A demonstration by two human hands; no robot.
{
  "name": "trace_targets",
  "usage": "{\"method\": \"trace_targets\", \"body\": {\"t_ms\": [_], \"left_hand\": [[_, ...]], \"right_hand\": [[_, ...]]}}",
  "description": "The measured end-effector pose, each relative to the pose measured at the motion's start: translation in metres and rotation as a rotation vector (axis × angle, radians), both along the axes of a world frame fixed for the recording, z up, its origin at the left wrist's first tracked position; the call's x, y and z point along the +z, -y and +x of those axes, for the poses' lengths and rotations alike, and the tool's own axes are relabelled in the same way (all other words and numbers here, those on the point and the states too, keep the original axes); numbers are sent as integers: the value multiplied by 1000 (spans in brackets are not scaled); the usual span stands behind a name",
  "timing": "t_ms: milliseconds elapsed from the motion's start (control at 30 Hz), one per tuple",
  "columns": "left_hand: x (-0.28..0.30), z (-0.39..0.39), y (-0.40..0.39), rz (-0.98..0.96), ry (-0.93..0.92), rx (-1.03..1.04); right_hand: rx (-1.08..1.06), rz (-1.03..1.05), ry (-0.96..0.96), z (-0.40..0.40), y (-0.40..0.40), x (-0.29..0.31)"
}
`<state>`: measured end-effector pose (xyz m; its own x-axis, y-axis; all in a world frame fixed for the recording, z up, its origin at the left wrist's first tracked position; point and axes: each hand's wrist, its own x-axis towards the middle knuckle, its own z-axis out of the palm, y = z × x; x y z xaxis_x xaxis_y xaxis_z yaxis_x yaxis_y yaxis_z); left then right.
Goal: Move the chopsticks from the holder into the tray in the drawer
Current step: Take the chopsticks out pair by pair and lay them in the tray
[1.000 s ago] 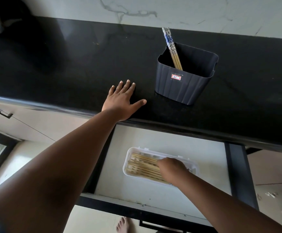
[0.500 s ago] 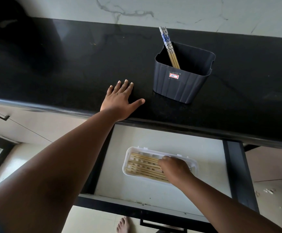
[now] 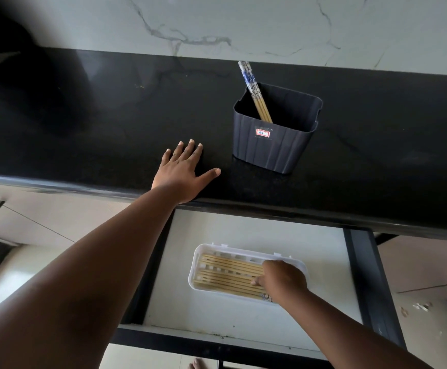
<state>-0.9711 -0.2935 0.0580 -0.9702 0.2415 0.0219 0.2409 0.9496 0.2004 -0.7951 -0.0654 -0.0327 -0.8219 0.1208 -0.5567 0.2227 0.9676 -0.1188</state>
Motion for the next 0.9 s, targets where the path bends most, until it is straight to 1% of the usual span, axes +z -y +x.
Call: {"method": "trace_targets", "body": {"t_ms": [67, 100, 167, 233, 300, 400, 467, 567, 633, 700, 800, 900], "left_hand": [[0, 0, 0, -12, 5, -6], [0, 0, 0, -22, 10, -10], [0, -1, -1, -47, 22, -20], [1, 1, -2, -79, 11, -34], [-2, 4, -1, -119, 14, -52], [-1, 8, -2, -157, 0, -84], [1, 9, -3, -144, -10, -91], [2, 9, -1, -106, -2, -97], [2, 8, 0, -90, -7, -94], [2, 8, 1, -69, -8, -93], [0, 5, 2, -39, -14, -84], [1, 3, 1, -14, -14, -79]], "right_hand": [[57, -34, -58, 0, -2, 12], [66, -108, -72, -2, -3, 21], [70, -291, -41, -10, 1, 48], [71, -444, -52, -23, 8, 85], [24, -615, -92, -37, 16, 125], [-82, -882, -276, -64, 21, 190], [-144, -960, -455, -86, 18, 227], [-225, -913, -669, -121, 8, 260], [-251, -780, -734, -143, 4, 267], [-238, -592, -723, -163, 1, 264], [-215, -378, -614, -188, -3, 255], [-247, -321, -503, -210, -8, 247]]}}
